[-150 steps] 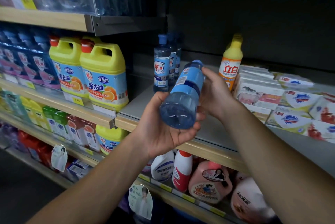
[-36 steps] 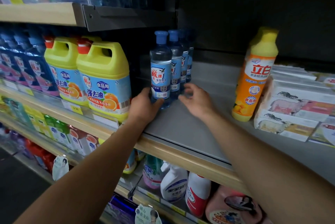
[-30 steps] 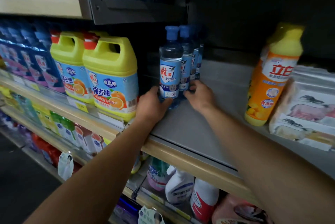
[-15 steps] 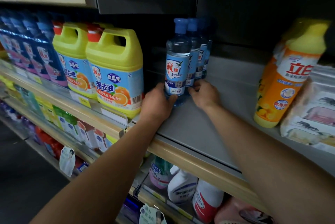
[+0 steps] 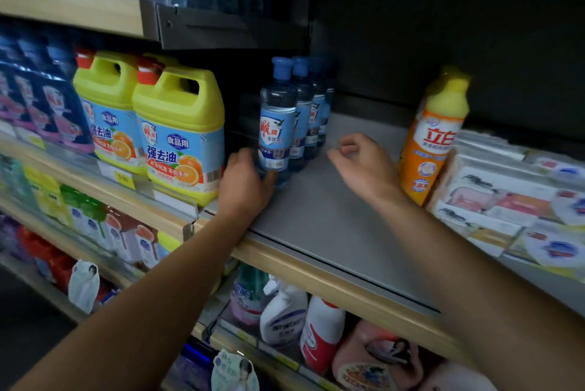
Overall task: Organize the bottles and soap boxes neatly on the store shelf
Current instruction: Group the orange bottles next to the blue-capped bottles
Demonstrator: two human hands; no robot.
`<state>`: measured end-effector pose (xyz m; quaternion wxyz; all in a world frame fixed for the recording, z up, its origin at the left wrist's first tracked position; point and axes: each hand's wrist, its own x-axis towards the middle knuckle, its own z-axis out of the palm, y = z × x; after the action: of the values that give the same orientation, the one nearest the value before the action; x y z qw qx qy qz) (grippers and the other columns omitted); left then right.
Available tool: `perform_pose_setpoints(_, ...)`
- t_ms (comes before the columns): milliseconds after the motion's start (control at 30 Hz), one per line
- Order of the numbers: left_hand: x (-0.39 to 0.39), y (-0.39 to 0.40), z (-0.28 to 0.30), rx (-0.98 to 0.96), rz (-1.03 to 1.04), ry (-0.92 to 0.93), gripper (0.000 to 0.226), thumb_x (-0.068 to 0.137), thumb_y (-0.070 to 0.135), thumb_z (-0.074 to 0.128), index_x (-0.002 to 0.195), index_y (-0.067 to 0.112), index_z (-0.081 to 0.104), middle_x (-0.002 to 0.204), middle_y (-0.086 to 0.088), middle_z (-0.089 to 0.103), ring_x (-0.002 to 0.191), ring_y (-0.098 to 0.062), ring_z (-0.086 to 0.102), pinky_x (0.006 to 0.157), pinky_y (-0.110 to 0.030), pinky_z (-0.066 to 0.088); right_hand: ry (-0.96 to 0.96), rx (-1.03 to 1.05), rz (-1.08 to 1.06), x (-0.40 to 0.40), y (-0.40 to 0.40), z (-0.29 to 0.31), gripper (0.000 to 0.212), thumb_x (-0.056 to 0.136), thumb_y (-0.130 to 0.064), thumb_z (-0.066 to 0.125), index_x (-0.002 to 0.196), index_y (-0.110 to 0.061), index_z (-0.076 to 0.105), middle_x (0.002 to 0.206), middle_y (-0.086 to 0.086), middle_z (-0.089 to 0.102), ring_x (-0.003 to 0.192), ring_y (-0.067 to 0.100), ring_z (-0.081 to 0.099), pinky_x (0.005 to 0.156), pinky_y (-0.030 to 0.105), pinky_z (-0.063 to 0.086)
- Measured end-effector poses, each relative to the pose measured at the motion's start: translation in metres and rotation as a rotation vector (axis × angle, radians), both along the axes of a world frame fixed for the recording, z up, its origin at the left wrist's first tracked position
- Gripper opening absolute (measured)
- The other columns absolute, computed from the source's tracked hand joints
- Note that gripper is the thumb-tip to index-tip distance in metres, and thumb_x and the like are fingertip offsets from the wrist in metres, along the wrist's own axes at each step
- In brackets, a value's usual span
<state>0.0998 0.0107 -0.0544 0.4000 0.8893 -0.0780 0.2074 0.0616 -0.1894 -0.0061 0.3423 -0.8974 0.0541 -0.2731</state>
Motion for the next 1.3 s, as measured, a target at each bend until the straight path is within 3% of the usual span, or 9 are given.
perform_pose_setpoints(133, -0.029, -0.019, -0.002, 0.048, -0.065, -0.061, 0.039, 0.082, 0.027, 0.068, 0.114, 0.009, 0.056, 0.115, -0.016, 0.056, 0.103, -0.036, 0.057, 0.083, -0.039, 0.048, -0.351, -0.06, -0.086, -0.048, -0.023, 0.041, 0.016, 0.08, -0.035, 0.061, 0.095, -0.028, 0.062, 0.08, -0.011, 0.06, 0.076, 0.012, 0.06, 0.071, 0.029, 0.049)
perform_pose_setpoints(267, -0.049, -0.044, -0.006, 0.187, -0.247, 0.028, 0.048, 0.086, 0.039, 0.065, 0.126, 0.014, 0.057, 0.126, -0.011, 0.058, 0.108, -0.033, 0.06, 0.091, -0.04, 0.05, -0.543, -0.207, -0.272, -0.072, -0.054, 0.075, 0.027, 0.081, -0.029, 0.06, 0.104, -0.016, 0.061, 0.102, 0.005, 0.058, 0.098, 0.025, 0.053, 0.081, 0.031, 0.04)
perform_pose_setpoints(367, -0.057, -0.054, -0.013, 0.468, -0.34, -0.03, 0.044, 0.089, 0.054, 0.052, 0.118, 0.021, 0.059, 0.118, -0.005, 0.063, 0.11, -0.03, 0.058, 0.092, -0.038, 0.048, -0.315, -0.277, -0.42, -0.068, -0.076, 0.095, 0.044, 0.089, -0.038, 0.056, 0.123, -0.011, 0.054, 0.121, 0.016, 0.052, 0.115, 0.034, 0.046, 0.094, 0.041, 0.04)
perform_pose_setpoints(467, -0.056, -0.051, -0.016, 0.569, -0.369, -0.077, 0.043, 0.091, 0.058, 0.044, 0.109, 0.023, 0.06, 0.107, -0.002, 0.065, 0.104, -0.026, 0.058, 0.089, -0.037, 0.047, -0.04, -0.236, -0.322, -0.056, -0.088, 0.105, 0.047, 0.096, -0.04, 0.049, 0.135, -0.014, 0.048, 0.126, 0.017, 0.055, 0.119, 0.035, 0.05, 0.096, 0.039, 0.042)
perform_pose_setpoints(633, -0.054, -0.048, -0.017, 0.362, -0.373, -0.071, 0.046, 0.09, 0.057, 0.051, 0.119, 0.022, 0.062, 0.111, -0.002, 0.069, 0.104, -0.025, 0.061, 0.09, -0.036, 0.049, -0.18, -0.185, -0.171, -0.063, -0.067, 0.095, 0.037, 0.098, -0.036, 0.049, 0.133, -0.025, 0.046, 0.114, 0.012, 0.062, 0.106, 0.03, 0.059, 0.088, 0.038, 0.05)
perform_pose_setpoints(800, -0.057, -0.042, -0.012, 0.096, -0.49, 0.074, 0.07, 0.079, 0.066, 0.058, 0.137, 0.026, 0.051, 0.129, 0.003, 0.062, 0.113, -0.015, 0.062, 0.097, -0.038, 0.051, -0.307, -0.272, 0.058, -0.073, -0.022, 0.09, 0.03, 0.093, -0.034, 0.056, 0.122, -0.032, 0.055, 0.101, -0.008, 0.062, 0.093, 0.008, 0.052, 0.079, 0.031, 0.048)
perform_pose_setpoints(900, -0.067, -0.039, -0.009, -0.009, -0.636, 0.084, 0.08, 0.069, 0.074, 0.057, 0.136, 0.032, 0.047, 0.125, 0.008, 0.062, 0.107, -0.009, 0.062, 0.093, -0.039, 0.053, -0.31, -0.06, 0.145, -0.069, -0.001, 0.098, 0.025, 0.093, -0.03, 0.059, 0.118, -0.029, 0.059, 0.104, -0.011, 0.064, 0.1, 0.008, 0.061, 0.085, 0.032, 0.054)
perform_pose_setpoints(1100, -0.075, -0.03, -0.008, -0.344, -0.654, 0.132, 0.052, 0.063, 0.065, 0.07, 0.108, 0.047, 0.05, 0.101, 0.021, 0.067, 0.089, 0.003, 0.065, 0.075, -0.023, 0.055, -0.231, 0.252, 0.103, -0.049, 0.017, 0.103, 0.008, 0.092, -0.042, 0.06, 0.098, -0.038, 0.057, 0.094, -0.014, 0.063, 0.089, 0.006, 0.062, 0.075, 0.029, 0.055)
perform_pose_setpoints(1300, -0.068, -0.021, -0.002, -0.577, -0.739, 0.382, 0.067, 0.055, 0.059, 0.076, 0.112, 0.028, 0.061, 0.104, 0.0, 0.073, 0.094, -0.021, 0.071, 0.085, -0.049, 0.058, 0.155, 0.709, 0.212, -0.039, 0.019, 0.073, 0.016, 0.094, -0.036, 0.061, 0.103, -0.024, 0.057, 0.101, 0.006, 0.07, 0.088, 0.02, 0.07, 0.07, 0.038, 0.059)
